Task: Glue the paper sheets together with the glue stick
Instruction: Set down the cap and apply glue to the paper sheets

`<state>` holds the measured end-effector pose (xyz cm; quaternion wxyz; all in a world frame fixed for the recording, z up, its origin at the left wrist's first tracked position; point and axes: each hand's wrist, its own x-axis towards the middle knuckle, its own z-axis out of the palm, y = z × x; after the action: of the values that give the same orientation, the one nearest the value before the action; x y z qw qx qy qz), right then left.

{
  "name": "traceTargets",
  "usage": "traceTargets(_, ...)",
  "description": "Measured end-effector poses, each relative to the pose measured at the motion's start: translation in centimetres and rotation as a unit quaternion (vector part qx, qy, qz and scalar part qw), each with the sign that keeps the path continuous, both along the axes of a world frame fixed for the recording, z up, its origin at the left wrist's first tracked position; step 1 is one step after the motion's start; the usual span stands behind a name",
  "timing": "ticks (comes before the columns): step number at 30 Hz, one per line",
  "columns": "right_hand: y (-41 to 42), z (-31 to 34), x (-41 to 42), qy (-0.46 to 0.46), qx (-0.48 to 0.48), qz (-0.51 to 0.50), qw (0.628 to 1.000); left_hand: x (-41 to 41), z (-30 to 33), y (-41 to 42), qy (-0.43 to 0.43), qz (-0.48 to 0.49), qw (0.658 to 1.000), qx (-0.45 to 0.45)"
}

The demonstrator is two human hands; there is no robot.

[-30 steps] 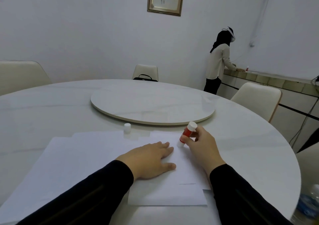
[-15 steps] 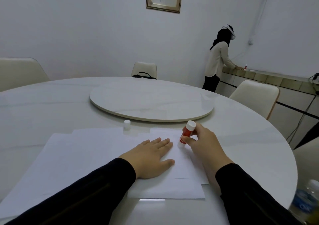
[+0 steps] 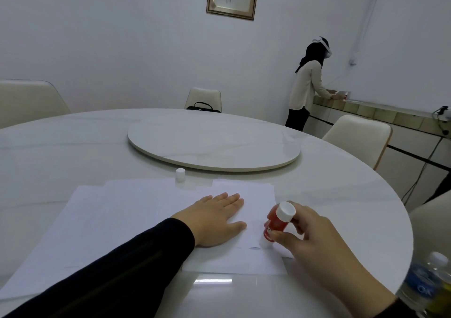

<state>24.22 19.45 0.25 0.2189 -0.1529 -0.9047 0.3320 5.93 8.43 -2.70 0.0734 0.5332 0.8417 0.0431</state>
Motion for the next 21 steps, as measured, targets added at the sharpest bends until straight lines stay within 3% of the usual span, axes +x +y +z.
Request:
traceTargets(6, 0.1, -0.4, 1.6, -0.013, -0.064, 0.021, 0.998, -0.1, -0.1, 0.0, 0.002, -0.001, 1.0, -0.004)
traceTargets(8, 0.5, -0.6, 1.5, 0.034, -0.158, 0.02, 0.987, 0.0, 0.3, 0.1, 0.004, 0.013, 1.0, -0.01)
traceTargets(12, 1.3, -0.9, 0.8, 0.207, -0.43, -0.031, 0.878, 0.3, 1.3, 0.1, 0.087, 0.119, 0.989, -0.026)
traceTargets(14, 1.4, -0.9, 0.3, 0.227, -0.478, -0.031, 0.848, 0.5, 1.6, -0.4, 0.162, 0.178, 0.97, -0.026)
traceTargets(17, 1.1, -0.8, -0.4, 0.227, -0.494, -0.04, 0.838, -0.4, 1.6, -1.9, 0.211, 0.204, 0.956, 0.022)
traceTargets(19, 0.9, -0.8, -0.8, 0.225, -0.505, -0.052, 0.832, -1.6, 1.4, -3.3, 0.124, 0.124, 0.98, 0.089)
traceTargets(21, 0.7, -0.8, -1.3, 0.222, -0.51, -0.053, 0.829, -2.2, 1.5, -5.0, -0.026, 0.034, 0.996, 0.083)
